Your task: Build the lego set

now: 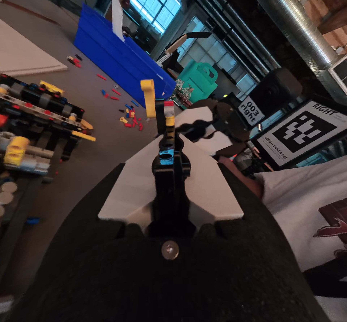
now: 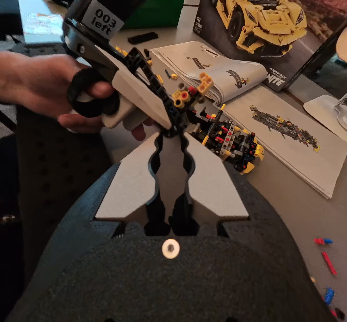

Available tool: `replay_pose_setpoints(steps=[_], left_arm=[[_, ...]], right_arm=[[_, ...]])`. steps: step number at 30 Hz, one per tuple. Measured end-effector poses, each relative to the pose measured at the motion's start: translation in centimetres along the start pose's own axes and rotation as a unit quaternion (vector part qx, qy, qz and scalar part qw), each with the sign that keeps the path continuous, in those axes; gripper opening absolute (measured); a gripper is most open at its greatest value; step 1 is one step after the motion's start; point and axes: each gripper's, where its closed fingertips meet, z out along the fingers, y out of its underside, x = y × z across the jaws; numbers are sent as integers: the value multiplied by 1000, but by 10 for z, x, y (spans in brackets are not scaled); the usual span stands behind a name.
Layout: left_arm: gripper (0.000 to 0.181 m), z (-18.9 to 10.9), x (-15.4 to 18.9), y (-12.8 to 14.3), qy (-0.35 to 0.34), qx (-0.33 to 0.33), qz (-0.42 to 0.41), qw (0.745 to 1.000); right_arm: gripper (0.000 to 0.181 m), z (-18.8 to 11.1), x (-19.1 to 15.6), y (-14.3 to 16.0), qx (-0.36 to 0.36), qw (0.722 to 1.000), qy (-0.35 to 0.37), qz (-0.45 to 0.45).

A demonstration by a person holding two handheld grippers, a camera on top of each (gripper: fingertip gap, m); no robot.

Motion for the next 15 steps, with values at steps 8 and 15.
replay_pose_setpoints(steps=[8,15], left_arm=[[9,-7,-17,-8,-3,22,-47,999],[9,-9,-18,-8,-8,28,-45,999]], right_arm=[[30,-84,38,40,-38,987,48,150],[28,-151,52,118,-224,953,148,140]])
